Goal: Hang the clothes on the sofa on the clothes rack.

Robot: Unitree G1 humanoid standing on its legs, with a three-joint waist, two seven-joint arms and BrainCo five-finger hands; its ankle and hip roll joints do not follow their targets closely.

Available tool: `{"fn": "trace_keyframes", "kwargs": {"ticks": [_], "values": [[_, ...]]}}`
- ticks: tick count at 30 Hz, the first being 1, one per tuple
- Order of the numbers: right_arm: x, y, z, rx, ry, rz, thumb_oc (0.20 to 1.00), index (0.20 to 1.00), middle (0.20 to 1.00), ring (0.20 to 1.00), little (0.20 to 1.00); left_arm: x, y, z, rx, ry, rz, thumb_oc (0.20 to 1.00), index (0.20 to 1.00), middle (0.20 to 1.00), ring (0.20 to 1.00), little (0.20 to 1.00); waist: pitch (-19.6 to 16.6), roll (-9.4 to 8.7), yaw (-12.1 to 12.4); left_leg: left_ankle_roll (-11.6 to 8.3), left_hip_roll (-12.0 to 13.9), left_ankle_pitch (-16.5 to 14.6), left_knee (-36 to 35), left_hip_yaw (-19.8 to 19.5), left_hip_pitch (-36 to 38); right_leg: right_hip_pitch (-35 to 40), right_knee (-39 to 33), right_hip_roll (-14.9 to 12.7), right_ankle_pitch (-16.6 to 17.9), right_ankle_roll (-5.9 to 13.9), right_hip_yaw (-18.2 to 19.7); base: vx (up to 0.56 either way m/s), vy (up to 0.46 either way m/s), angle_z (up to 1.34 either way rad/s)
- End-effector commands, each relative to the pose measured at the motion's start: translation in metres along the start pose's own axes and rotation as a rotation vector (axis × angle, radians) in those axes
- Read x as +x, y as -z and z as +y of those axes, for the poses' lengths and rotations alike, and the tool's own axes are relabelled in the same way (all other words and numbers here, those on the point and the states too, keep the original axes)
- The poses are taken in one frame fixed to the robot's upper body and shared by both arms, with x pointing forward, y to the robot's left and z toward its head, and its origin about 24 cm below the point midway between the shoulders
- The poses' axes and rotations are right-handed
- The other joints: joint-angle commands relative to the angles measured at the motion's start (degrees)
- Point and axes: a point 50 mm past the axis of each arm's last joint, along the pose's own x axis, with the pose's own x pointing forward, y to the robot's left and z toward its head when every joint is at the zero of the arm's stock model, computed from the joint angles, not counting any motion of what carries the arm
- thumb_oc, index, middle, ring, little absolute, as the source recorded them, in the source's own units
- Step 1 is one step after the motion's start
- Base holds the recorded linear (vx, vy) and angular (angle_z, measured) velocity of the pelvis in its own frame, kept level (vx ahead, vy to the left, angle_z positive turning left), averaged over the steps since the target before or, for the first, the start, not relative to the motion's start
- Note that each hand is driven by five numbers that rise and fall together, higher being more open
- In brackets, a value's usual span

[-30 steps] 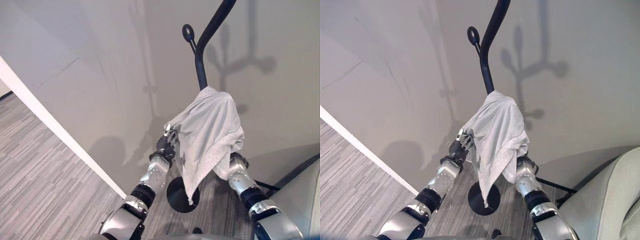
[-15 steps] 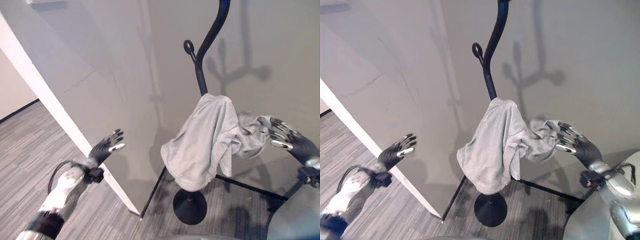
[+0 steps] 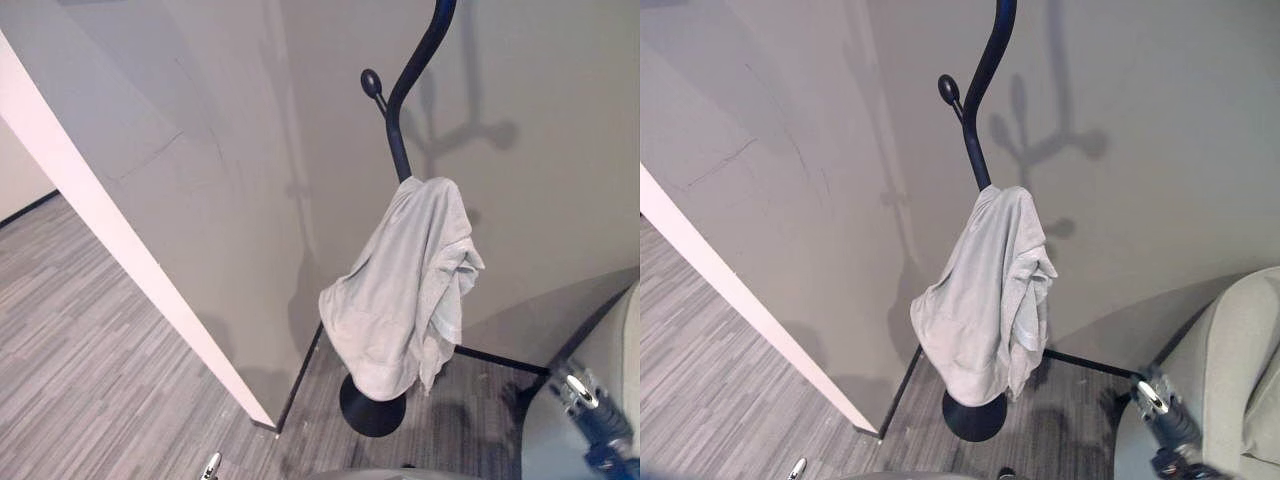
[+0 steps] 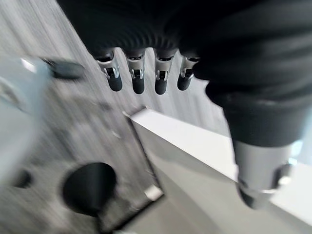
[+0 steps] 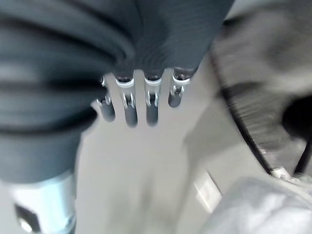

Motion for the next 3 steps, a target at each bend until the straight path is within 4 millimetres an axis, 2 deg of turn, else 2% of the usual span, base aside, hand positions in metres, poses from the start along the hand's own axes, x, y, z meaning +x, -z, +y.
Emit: {"fn": "trace_keyframes", "kwargs": {"ticks": [1,2,3], "values": [[-0.015,-0.005,-0.048,0.136,0.323,0.074,1.000,1.000,1.000,1.000,1.000,0.004,-0.050,-0.005,0.136,0.004,-0.098,1.000,1.000,1.000,1.000,1.000,-0.31,-4.13,0.87,-4.14,0.92,7.81,3.26,-1.85,2.76,8.04,-3.79,0.30,-3.04,2.43,-2.12,0.03,0.034,0.25],[-0.027,0.014,-0.061,0.177,0.425,0.155,1.000,1.000,1.000,1.000,1.000,0.005,-0.043,-0.004,0.173,-0.017,-0.052,1.000,1.000,1.000,1.000,1.000,-0.48,-3.97,1.13,-4.02,0.75,7.55,3.20,-2.19,2.79,8.28,-3.80,0.15,-3.15,2.43,-2.27,0.02,0.022,0.44],[-0.030,0.019,-0.063,0.187,0.457,0.190,1.000,1.000,1.000,1.000,1.000,0.005,-0.041,-0.004,0.187,-0.028,-0.035,1.000,1.000,1.000,1.000,1.000,-0.52,-3.93,1.35,-3.97,0.65,7.48,3.19,-2.42,2.75,8.37,-3.81,0.06,-3.18,2.44,-2.34,0.02,0.024,0.54]]}}
